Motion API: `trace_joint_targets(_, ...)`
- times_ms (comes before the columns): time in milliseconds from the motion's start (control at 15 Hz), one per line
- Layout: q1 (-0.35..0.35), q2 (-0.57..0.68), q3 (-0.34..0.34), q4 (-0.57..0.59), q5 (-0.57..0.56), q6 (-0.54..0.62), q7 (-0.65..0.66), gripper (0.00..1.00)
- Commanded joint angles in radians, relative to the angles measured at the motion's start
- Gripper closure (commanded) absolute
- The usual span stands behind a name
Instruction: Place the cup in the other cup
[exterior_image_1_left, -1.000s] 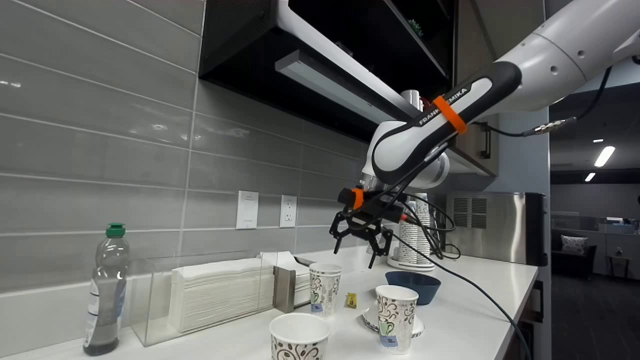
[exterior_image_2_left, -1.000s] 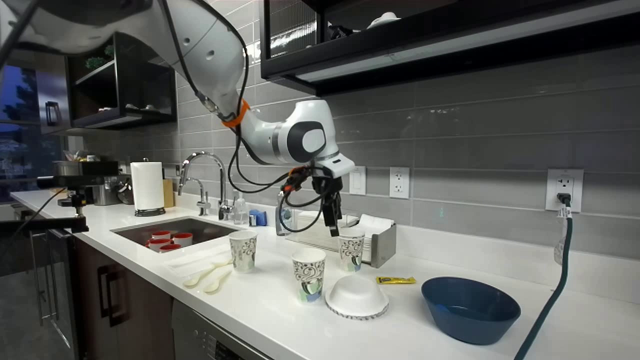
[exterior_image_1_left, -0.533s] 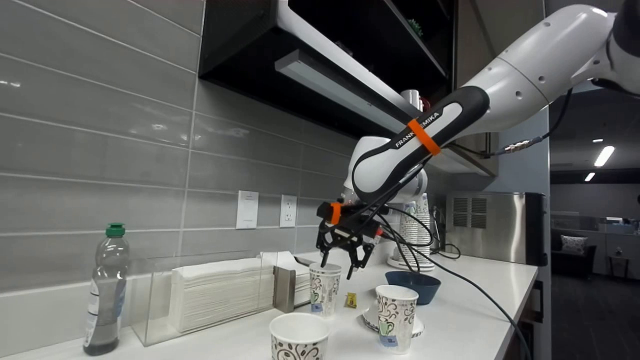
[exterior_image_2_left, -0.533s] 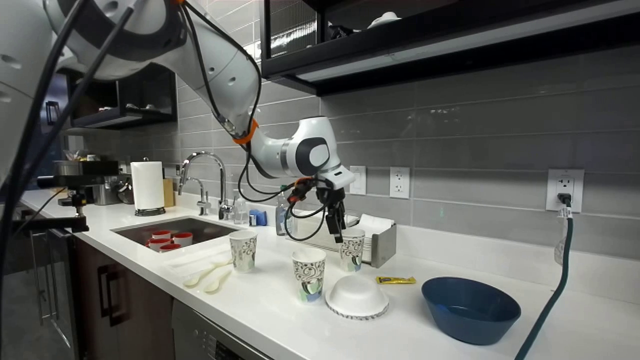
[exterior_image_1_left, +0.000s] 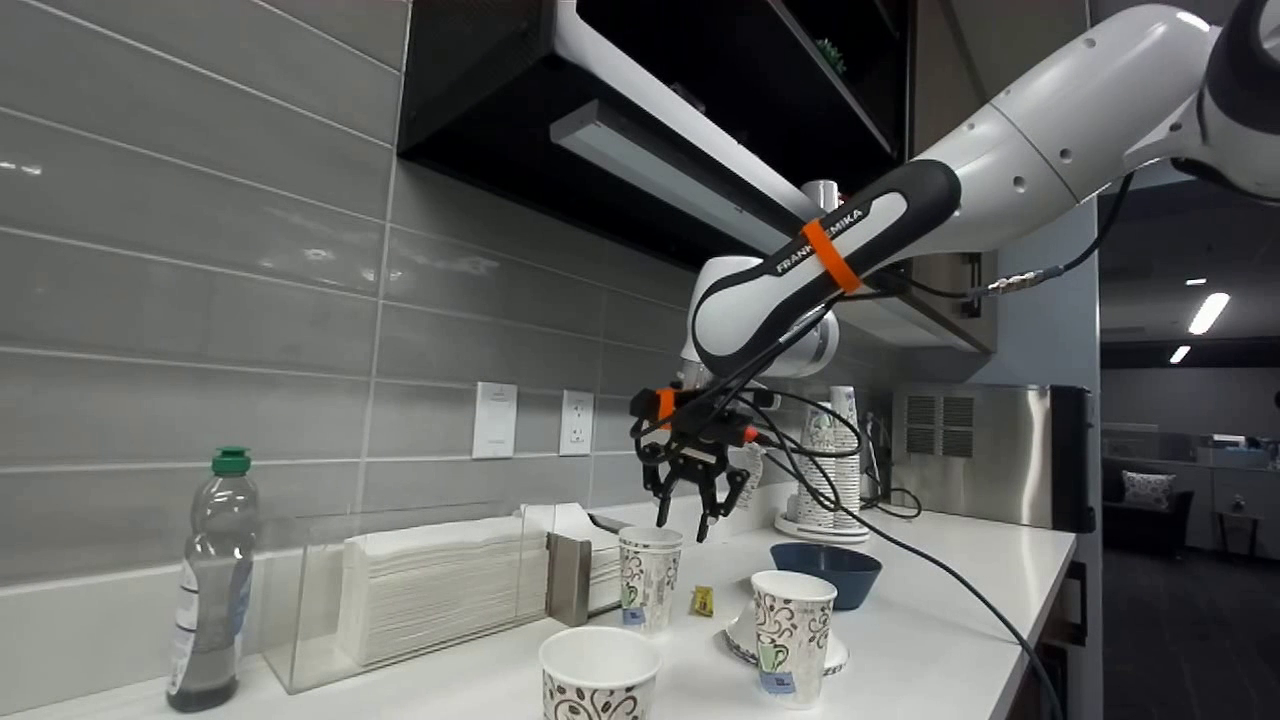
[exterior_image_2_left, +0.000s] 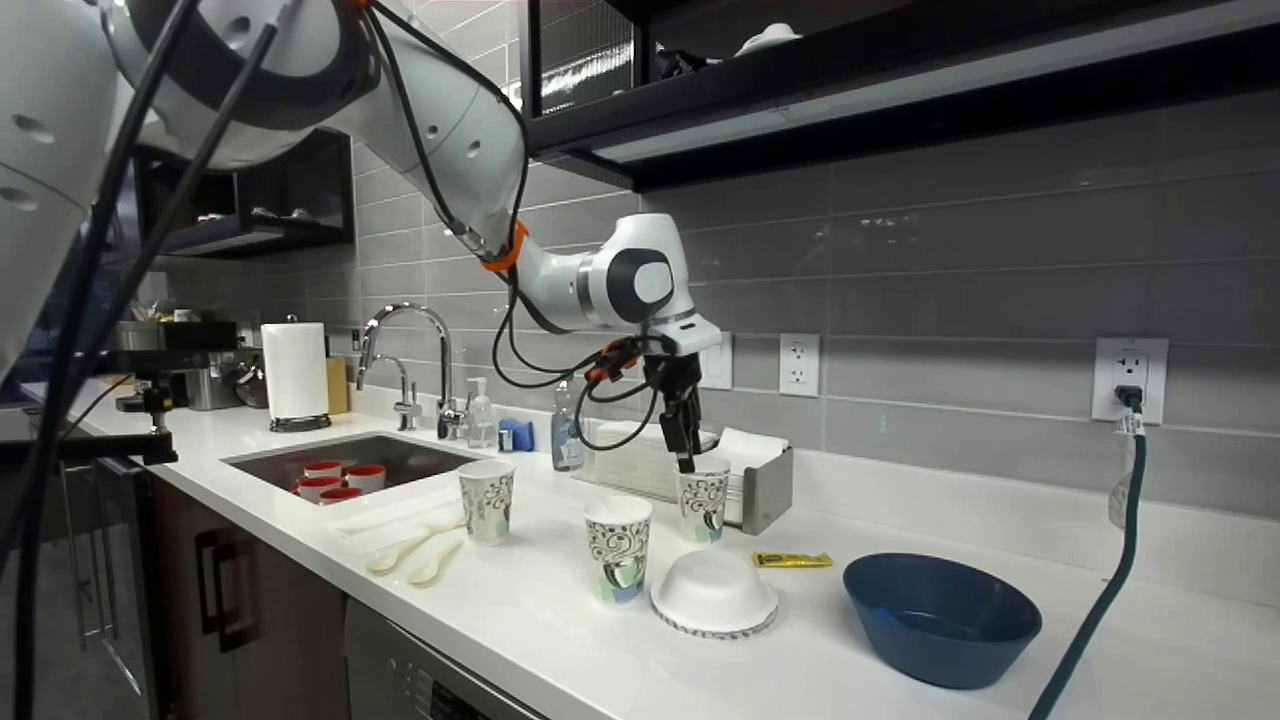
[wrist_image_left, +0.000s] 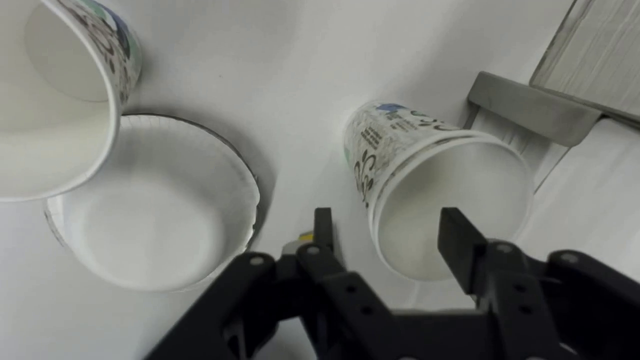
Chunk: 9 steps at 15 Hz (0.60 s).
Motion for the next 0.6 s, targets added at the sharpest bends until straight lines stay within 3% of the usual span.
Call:
trace_joint_targets(0, 0.006, 0.053, -0.004, 0.087, -0.017, -0.085, 0.034, 0.71)
trace_joint_targets(133, 0.007, 0.071, -0.004, 0.111, -0.017, -0.098, 0.037, 0.82)
trace_joint_targets(333, 0.009, 0.092, -0.006, 0.140, -0.018, -0.120, 0.042, 0.88)
trace_joint_targets(533, 0.010, 0.106, -0.008, 0.162, -0.018, -0.138, 0.046, 0.85)
